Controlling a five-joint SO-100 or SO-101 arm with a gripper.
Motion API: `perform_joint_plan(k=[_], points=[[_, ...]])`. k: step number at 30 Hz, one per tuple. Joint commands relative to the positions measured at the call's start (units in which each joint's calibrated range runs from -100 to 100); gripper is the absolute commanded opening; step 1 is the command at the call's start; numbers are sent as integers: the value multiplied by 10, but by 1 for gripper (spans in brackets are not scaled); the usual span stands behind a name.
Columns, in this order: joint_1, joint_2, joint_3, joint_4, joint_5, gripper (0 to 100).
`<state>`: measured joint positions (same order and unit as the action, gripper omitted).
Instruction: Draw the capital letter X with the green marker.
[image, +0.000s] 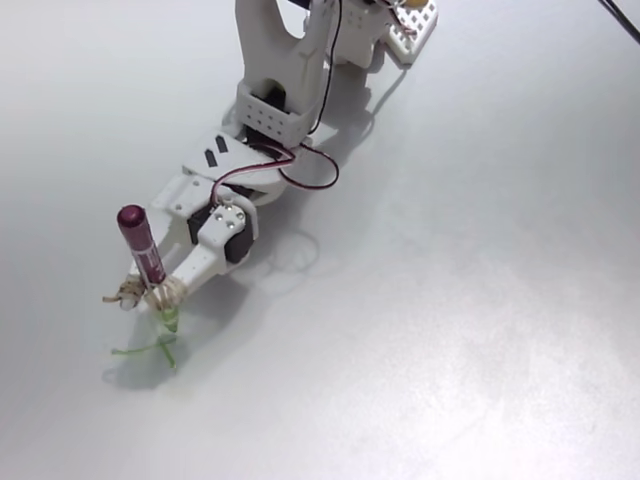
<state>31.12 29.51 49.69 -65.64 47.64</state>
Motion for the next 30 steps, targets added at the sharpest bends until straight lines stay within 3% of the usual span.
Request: perform_joint_plan(k=[1,5,9,16,21,25,30], points=[[-38,-119,7,78,-51,1],[-97,-304,24,286,-145,1],[-146,-499,19,593,-273,1],[-234,-674,63,800,-463,1],[-263,-825,223,829,-488,1],[-266,-976,342,922,-474,1],[-256,-1064,382,1030,-460,1]])
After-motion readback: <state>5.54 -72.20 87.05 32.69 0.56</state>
